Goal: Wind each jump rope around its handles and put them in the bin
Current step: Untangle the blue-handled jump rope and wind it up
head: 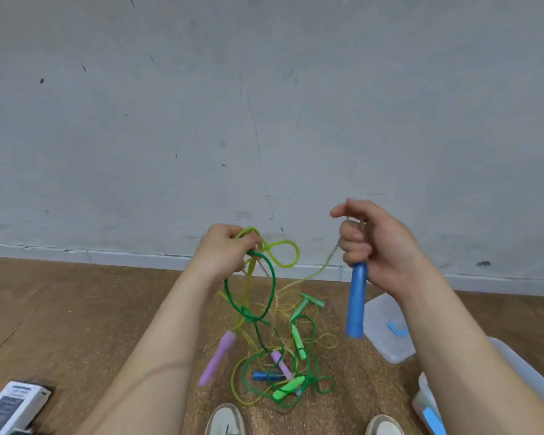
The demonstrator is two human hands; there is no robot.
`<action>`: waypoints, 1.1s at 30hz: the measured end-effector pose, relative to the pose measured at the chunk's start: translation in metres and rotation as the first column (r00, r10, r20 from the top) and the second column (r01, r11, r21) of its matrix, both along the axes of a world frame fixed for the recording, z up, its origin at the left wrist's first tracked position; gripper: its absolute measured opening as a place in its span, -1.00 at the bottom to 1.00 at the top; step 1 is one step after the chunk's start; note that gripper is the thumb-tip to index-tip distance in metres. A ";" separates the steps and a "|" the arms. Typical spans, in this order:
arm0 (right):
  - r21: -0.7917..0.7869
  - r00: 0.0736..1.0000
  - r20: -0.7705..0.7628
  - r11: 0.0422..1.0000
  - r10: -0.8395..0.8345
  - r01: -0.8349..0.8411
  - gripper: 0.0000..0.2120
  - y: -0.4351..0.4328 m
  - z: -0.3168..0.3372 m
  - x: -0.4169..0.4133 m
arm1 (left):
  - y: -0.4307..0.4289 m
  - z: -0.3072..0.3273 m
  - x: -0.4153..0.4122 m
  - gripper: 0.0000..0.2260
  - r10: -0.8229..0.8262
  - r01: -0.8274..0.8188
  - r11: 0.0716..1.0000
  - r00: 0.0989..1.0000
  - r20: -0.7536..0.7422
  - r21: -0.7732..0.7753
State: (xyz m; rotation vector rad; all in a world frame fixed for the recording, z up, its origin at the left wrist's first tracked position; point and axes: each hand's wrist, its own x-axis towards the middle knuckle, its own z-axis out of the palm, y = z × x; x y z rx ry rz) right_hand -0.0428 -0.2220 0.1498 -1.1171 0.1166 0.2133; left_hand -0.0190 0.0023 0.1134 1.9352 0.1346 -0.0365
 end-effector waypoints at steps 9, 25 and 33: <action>-0.970 0.987 -0.088 0.213 0.136 -0.116 -0.82 0.009 -0.045 0.011 | -0.002 0.028 -0.015 -0.81 -0.074 0.101 0.794 0.995 0.068 -0.599; 0.055 0.916 -0.289 0.960 0.277 -0.273 -0.86 0.051 -0.087 0.020 | 0.005 0.059 -0.034 -0.58 -0.367 0.422 0.567 0.898 0.241 -0.708; 0.098 0.941 -0.082 0.943 0.327 -0.319 -0.59 0.054 -0.058 0.031 | 0.028 0.039 -0.034 -0.77 -0.409 0.415 0.909 0.904 0.127 -0.023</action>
